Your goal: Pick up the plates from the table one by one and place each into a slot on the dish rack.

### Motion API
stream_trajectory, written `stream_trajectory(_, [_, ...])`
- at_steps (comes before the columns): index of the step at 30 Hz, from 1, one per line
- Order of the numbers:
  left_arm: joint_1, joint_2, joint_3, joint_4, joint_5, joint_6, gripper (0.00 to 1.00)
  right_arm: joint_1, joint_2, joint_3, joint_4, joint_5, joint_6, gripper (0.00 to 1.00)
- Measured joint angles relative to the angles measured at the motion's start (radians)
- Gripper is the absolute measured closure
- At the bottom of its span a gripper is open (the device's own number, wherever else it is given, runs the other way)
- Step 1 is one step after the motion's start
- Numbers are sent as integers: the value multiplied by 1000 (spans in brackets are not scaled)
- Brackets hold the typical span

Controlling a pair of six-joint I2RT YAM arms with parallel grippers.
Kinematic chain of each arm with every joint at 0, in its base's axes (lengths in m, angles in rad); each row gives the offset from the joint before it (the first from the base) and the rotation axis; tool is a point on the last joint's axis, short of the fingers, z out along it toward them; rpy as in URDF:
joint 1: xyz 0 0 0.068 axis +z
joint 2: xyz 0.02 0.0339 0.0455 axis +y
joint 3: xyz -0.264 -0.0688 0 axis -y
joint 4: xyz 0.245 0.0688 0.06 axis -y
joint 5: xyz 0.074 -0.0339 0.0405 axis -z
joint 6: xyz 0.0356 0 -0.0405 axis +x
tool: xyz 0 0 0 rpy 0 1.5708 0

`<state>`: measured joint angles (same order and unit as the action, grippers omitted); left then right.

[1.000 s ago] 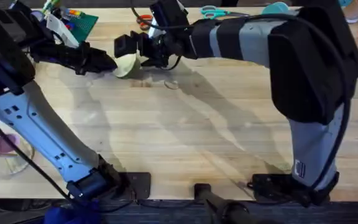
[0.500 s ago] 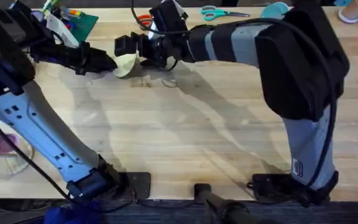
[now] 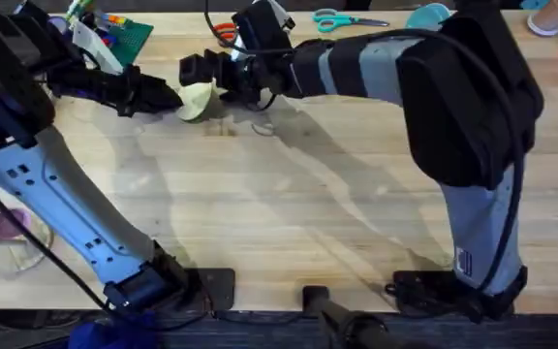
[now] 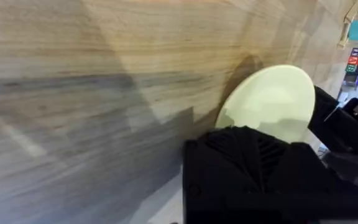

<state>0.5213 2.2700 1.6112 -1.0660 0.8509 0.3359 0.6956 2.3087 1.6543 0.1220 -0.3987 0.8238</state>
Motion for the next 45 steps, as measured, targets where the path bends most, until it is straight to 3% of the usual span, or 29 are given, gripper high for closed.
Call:
stream_trajectory(23, [0, 0, 0, 0, 0, 0, 960, 53, 37, 19, 86, 39, 63, 22])
stream_trajectory(28, [0, 0, 0, 0, 0, 0, 960, 53, 39, 19, 82, 40, 69, 87])
stream_trajectory(31, [0, 0, 0, 0, 0, 0, 960, 53, 45, 19, 79, 40, 73, 226])
stream_trajectory(35, [0, 0, 0, 0, 0, 0, 960, 54, 66, 19, 72, 56, 85, 620])
stream_trajectory(39, [0, 0, 0, 1, 0, 0, 960, 54, 79, 19, 75, 60, 96, 932])
stream_trajectory(45, [0, 0, 0, 3, 2, 0, 960, 54, 77, 19, 77, 62, 105, 962])
